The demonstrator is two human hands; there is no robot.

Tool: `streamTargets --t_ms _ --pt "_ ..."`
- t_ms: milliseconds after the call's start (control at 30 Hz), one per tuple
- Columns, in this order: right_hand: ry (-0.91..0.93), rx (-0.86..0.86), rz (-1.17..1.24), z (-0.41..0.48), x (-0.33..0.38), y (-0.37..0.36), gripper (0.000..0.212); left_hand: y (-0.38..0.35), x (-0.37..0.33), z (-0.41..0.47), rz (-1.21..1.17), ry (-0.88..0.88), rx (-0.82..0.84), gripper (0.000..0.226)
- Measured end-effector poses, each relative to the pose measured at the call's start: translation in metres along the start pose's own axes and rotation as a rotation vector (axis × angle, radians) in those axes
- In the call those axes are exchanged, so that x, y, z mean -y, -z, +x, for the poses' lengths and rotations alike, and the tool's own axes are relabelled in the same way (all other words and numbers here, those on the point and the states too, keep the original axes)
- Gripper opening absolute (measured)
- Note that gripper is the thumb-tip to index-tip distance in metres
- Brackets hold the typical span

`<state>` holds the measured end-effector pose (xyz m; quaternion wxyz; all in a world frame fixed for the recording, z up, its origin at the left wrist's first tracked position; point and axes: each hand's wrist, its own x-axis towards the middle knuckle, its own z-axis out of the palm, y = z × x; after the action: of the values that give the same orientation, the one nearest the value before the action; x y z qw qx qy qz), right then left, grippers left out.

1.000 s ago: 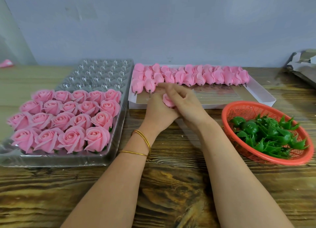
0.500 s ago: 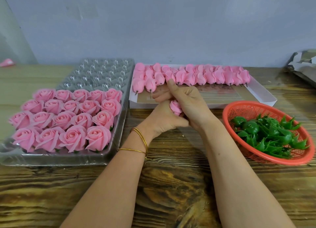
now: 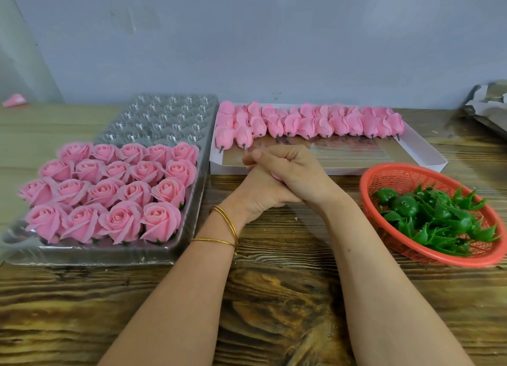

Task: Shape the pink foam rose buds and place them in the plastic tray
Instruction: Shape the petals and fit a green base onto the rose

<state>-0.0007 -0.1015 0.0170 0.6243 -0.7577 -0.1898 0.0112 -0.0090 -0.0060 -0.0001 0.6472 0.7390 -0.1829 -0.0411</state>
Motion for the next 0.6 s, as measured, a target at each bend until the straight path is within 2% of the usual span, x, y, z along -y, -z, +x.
streamTargets --t_ms 100,267,300,433,533,600 --pt "-0.009 0.005 -0.021 0.0006 -0.0016 0.0011 0.011 0.0004 -0.0004 -0.0019 0.058 -0.048 0.014 0.037" --pt "-0.018 0.009 -0.095 -0.0003 -0.0029 0.0046 0.006 0.005 0.0057 0.0003 0.012 0.012 -0.002 0.045" --pt "-0.023 0.005 -0.119 -0.0006 -0.003 0.0049 0.013 0.0054 0.0064 0.0008 0.009 0.01 -0.004 0.046" --pt "-0.065 0.006 -0.188 -0.0002 -0.0037 0.0059 0.073 0.0056 0.0069 0.002 0.052 -0.047 -0.039 0.046" --pt "-0.081 0.028 -0.221 -0.0002 -0.0038 0.0081 0.091 0.0053 0.0058 0.0016 0.084 -0.069 -0.042 0.04" --pt "-0.092 0.039 -0.225 -0.0009 -0.0037 0.0093 0.092 0.0056 0.0049 0.0014 0.124 -0.092 -0.055 0.038"
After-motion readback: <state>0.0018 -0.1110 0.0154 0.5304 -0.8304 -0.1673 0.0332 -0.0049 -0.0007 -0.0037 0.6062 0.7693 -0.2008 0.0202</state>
